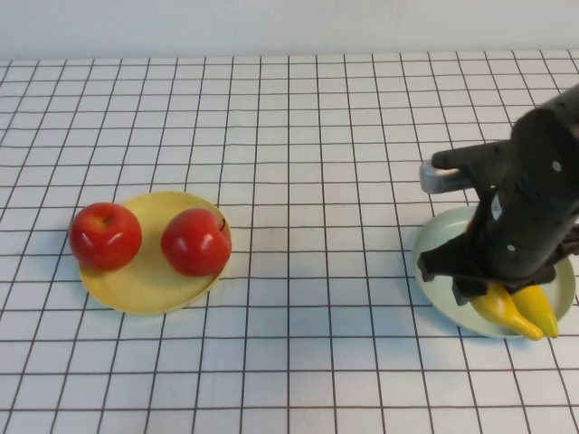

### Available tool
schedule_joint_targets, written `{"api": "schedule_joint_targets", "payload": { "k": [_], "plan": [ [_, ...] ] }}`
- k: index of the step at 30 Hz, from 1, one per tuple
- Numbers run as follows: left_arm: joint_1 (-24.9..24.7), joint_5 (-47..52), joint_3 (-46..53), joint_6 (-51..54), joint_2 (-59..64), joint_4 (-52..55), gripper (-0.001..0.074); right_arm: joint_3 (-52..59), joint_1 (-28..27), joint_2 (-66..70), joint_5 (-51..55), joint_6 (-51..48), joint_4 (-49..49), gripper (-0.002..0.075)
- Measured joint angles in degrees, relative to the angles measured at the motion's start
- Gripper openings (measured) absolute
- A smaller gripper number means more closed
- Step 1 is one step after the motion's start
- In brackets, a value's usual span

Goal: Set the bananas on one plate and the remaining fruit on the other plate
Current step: Put another type of fruit in the right plate

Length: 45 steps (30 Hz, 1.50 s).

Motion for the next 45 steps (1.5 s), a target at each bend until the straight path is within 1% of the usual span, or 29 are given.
{"api": "schedule_joint_targets", "payload": {
  "k": [3,8,13,22,28,32,41,45],
  "plan": [
    [0.0,0.0,0.0,0.0,0.0,0.0,-0.0001,3.6,-2.4,-0.1,-3.7,0.2,0.2,0.0313],
    [0.0,0.0,0.0,0.0,0.0,0.0,-0.0002,3.9,-4.4,1.0,-9.4,0.2,1.2,0.0313],
    [0.0,0.0,0.0,0.0,0.0,0.0,-0.0001,3.9,-5.6,3.5,-10.0,-0.2,3.5,0.0313],
    [0.0,0.0,0.0,0.0,0.0,0.0,-0.0001,3.9,-5.6,6.4,-10.7,-0.6,4.5,0.0313],
    [0.0,0.0,0.0,0.0,0.0,0.0,-0.0001,3.9,-5.6,6.7,-11.8,-0.9,4.5,0.0357],
    [0.0,0.0,0.0,0.0,0.0,0.0,-0.0002,3.9,-5.6,6.7,-12.8,-0.9,4.5,0.0368],
    [0.0,0.0,0.0,0.0,0.0,0.0,-0.0001,3.9,-5.6,6.7,-13.0,-1.9,4.5,0.0368],
    [0.0,0.0,0.0,0.0,0.0,0.0,-0.0002,3.8,-5.6,4.9,-11.4,-1.9,4.4,0.0335]
  ]
}}
